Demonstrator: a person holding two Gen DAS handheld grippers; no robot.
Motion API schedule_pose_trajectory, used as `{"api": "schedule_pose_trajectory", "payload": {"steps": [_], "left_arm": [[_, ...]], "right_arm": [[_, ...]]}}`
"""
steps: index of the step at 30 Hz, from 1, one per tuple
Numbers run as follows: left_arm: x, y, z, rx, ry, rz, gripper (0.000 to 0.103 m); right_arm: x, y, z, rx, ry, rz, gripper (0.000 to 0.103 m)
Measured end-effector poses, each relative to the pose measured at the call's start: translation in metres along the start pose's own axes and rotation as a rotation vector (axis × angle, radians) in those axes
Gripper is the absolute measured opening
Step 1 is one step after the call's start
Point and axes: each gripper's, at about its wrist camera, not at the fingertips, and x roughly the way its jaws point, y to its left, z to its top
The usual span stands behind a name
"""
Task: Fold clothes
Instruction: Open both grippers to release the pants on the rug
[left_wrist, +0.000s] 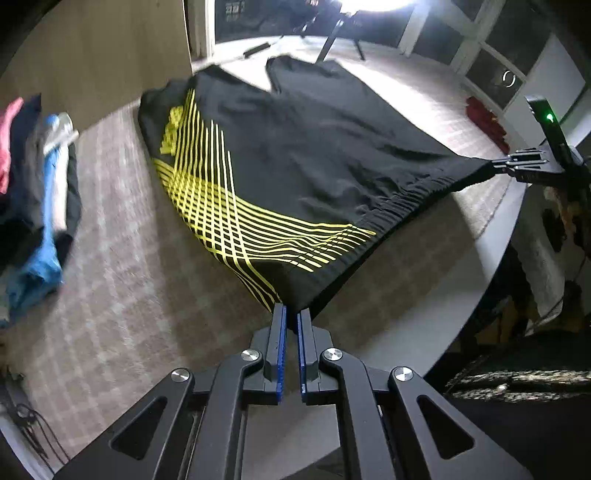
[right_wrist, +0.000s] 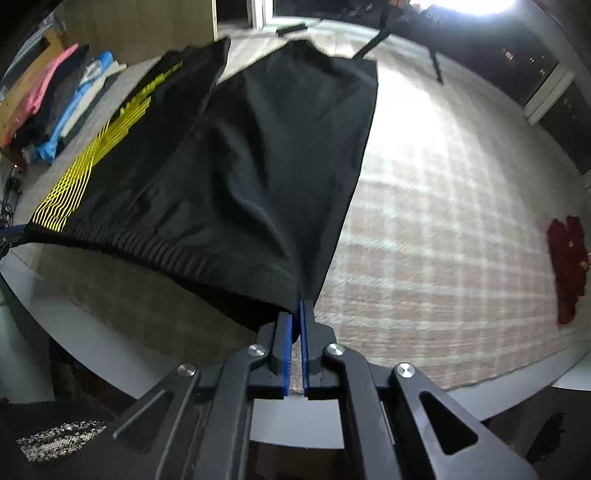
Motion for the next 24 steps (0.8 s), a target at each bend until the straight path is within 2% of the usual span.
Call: {"api": "schedule_pose_trajectory", "payload": {"steps": [4,6,9,10,13,14,17,20,24], "left_arm": [[-0.003,0.008,-0.005,0.023,-0.015,0.012,0.005],[0.012,0.016,-0.011,-0.001,0.02,-0.006,0.005],[0.044,0.022,-0.021,-0.009,0.111,-0.033,0.005],[0.054,0.024,-0.024,-0.002,0.14,-0.012,0.005],[0.053,0.028,-0.026,0.007,0.151,0.037,0.005],[0.047,0.03,-0.024,0.0,0.137,0.047,0.006],[0.026,0.031,-0.015,-0.024,0.088,0.073,0.01],[0.014,0.015,0.003,-0.015,0.044,0.079,0.013],[0.023,-0.042,0.037,0.049,-0.024,0.042,0.02]], "right_arm": [[-0.009,0.006,-0.005,-0.005,-0.013,-0.02,0.004],[-0.011,0.009,-0.007,-0.009,-0.014,-0.028,0.004],[0.008,0.015,-0.014,-0.044,0.05,-0.019,0.004],[0.015,0.018,-0.016,-0.056,0.071,-0.015,0.005],[0.035,0.025,-0.023,-0.091,0.134,-0.006,0.01],[0.038,0.026,-0.024,-0.1,0.149,0.003,0.015],[0.013,0.013,-0.02,-0.1,0.095,0.074,0.034],[-0.012,-0.014,0.0,-0.071,0.0,0.102,0.035],[-0.02,-0.068,0.056,-0.002,-0.158,0.045,0.04]]}}
